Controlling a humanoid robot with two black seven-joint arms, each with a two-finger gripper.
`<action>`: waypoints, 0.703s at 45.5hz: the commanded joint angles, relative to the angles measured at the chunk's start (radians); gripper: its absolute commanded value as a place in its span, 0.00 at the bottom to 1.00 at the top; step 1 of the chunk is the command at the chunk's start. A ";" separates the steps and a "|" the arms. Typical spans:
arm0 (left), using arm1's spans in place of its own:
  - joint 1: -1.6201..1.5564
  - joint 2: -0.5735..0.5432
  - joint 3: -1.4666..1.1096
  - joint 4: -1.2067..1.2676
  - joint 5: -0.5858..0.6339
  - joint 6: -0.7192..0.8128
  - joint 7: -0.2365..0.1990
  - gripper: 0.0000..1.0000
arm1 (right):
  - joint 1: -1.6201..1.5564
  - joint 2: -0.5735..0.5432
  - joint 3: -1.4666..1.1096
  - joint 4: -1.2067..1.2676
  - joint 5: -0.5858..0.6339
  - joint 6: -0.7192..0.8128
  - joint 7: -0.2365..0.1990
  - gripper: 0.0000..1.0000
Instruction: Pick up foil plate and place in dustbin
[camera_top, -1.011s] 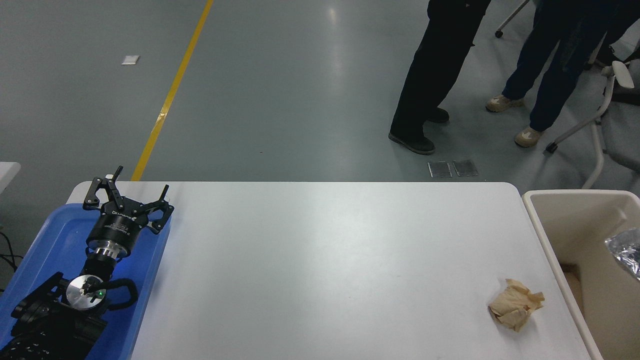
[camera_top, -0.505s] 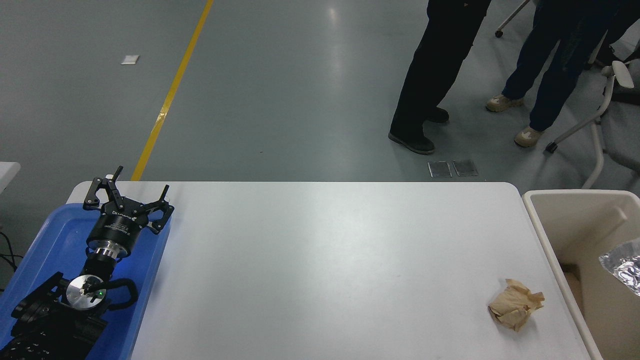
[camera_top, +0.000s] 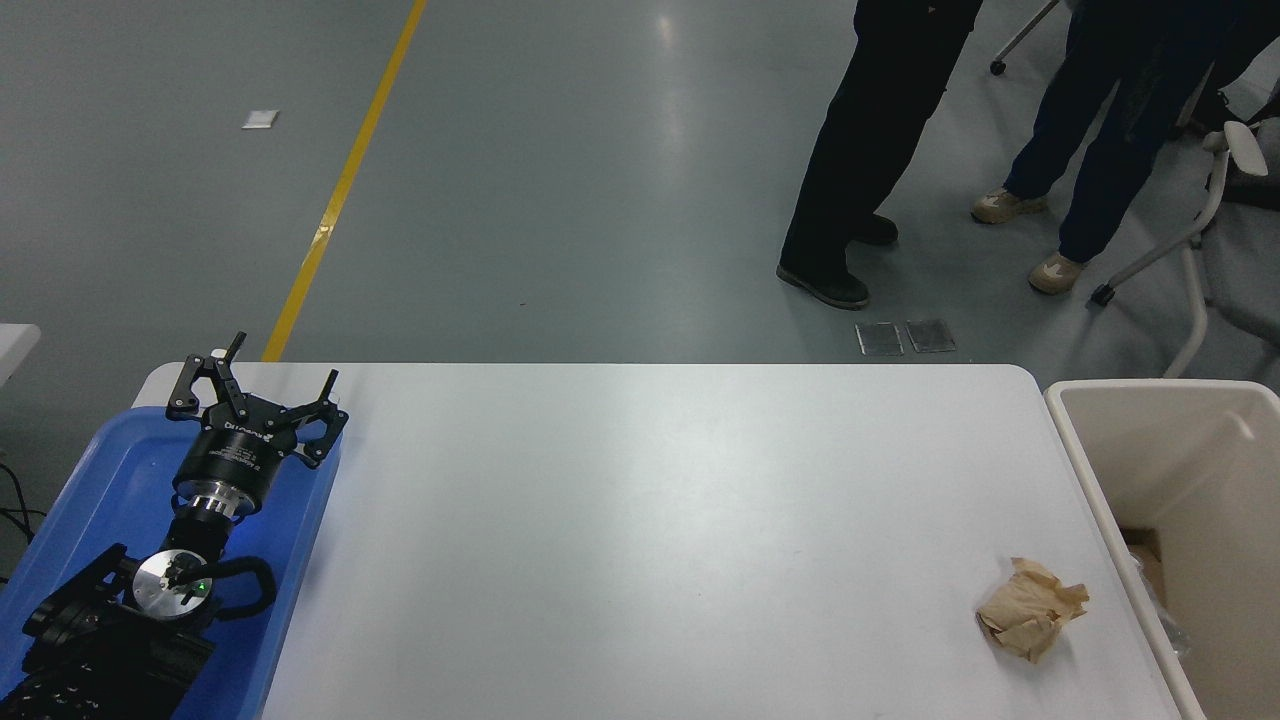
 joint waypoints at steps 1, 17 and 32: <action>0.000 -0.001 0.000 0.000 0.000 0.000 0.000 0.99 | 0.223 -0.164 -0.037 0.390 -0.002 0.002 0.000 0.95; -0.002 -0.001 0.005 0.000 0.000 0.000 0.000 0.99 | 0.803 -0.062 -0.514 0.944 -0.001 0.033 -0.002 1.00; 0.000 0.001 0.003 0.000 0.000 0.000 0.000 0.99 | 1.163 0.071 -0.537 1.092 -0.002 0.613 -0.002 1.00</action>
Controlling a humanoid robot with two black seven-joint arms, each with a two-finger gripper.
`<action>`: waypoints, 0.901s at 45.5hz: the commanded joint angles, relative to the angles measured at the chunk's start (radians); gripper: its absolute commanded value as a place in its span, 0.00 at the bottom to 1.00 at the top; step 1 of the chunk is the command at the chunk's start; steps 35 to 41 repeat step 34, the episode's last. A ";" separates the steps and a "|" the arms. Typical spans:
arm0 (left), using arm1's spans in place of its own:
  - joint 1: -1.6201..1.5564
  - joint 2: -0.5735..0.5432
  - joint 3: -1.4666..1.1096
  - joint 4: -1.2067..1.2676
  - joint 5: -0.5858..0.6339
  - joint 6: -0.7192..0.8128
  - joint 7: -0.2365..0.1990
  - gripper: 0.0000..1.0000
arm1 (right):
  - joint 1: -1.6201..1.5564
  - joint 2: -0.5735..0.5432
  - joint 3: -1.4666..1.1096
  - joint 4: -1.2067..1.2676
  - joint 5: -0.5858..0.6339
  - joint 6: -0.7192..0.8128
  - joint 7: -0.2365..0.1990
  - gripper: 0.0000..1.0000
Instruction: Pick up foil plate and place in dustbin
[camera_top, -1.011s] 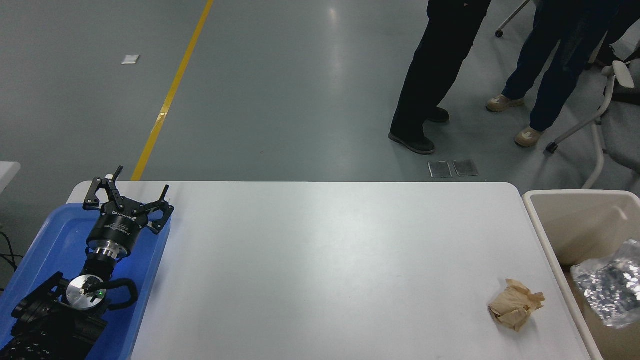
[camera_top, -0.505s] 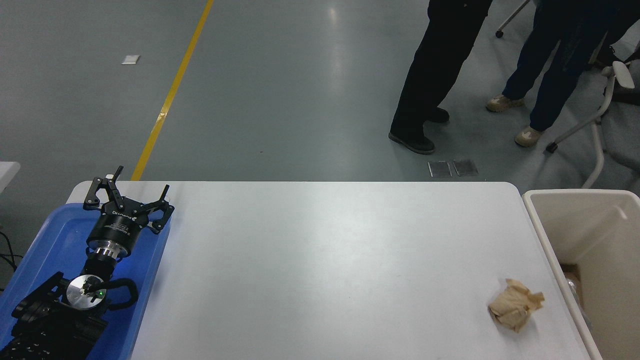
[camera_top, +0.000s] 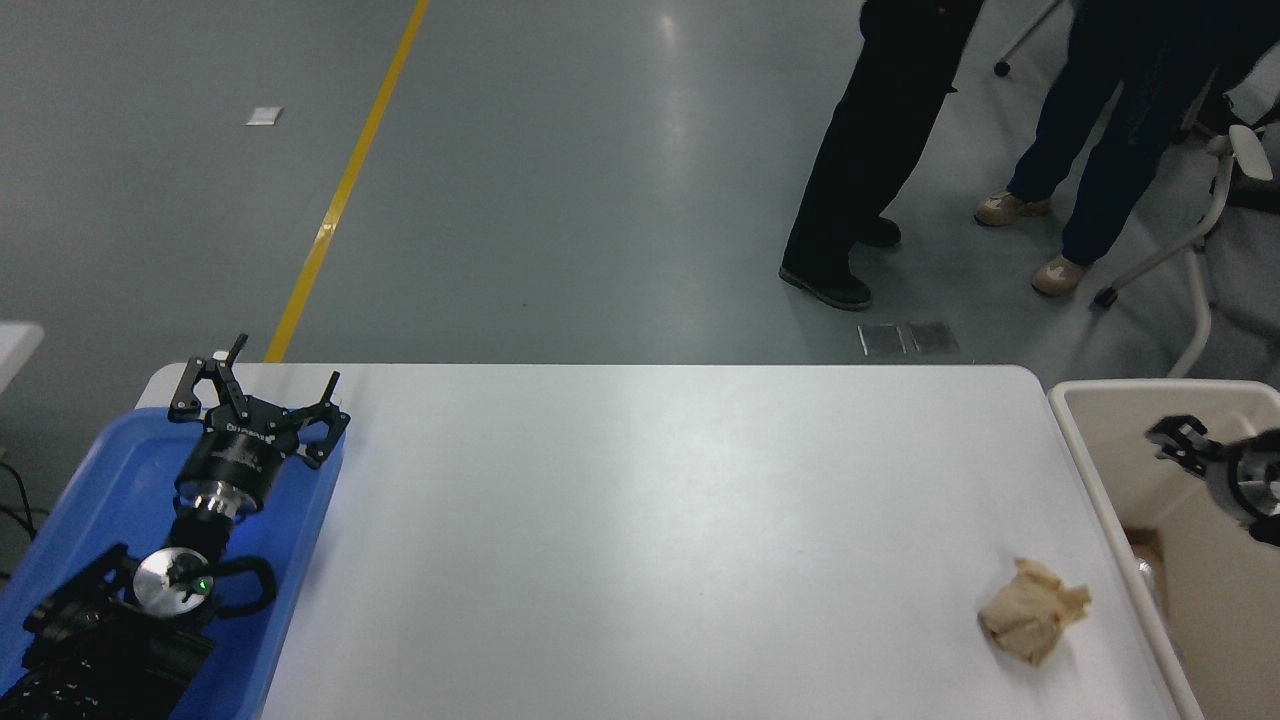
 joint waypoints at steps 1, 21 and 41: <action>0.001 0.000 -0.003 0.000 0.000 0.000 -0.001 0.99 | 0.318 0.120 -0.070 0.123 0.001 0.456 -0.001 1.00; 0.001 0.000 -0.003 0.000 -0.002 0.000 -0.001 0.99 | 0.676 0.437 -0.044 0.132 0.006 0.715 -0.003 1.00; 0.001 0.000 -0.001 0.000 0.000 0.000 -0.001 0.99 | 0.717 0.454 -0.063 0.121 0.020 0.715 -0.001 1.00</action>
